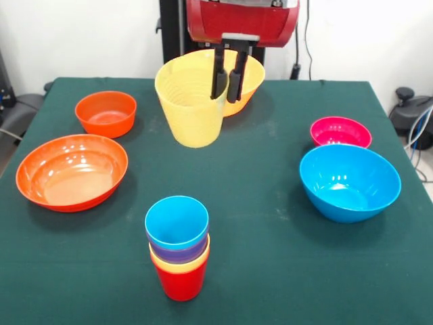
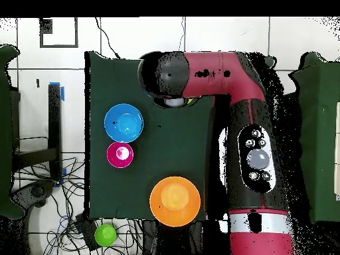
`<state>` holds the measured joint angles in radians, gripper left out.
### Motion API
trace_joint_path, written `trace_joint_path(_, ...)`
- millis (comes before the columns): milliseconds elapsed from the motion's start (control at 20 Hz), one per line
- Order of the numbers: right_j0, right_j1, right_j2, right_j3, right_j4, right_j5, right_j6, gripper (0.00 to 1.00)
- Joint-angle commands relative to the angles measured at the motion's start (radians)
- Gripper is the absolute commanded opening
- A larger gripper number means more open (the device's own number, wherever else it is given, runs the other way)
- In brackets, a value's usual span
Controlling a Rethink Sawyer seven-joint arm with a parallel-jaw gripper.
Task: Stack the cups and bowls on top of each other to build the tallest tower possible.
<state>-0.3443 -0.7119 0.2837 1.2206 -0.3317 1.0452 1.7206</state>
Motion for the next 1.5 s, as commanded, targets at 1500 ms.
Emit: trace_joint_path(1500, -0.047, 0.091, 0.062, 0.000, -0.105, -0.289, -0.173, 0.00)
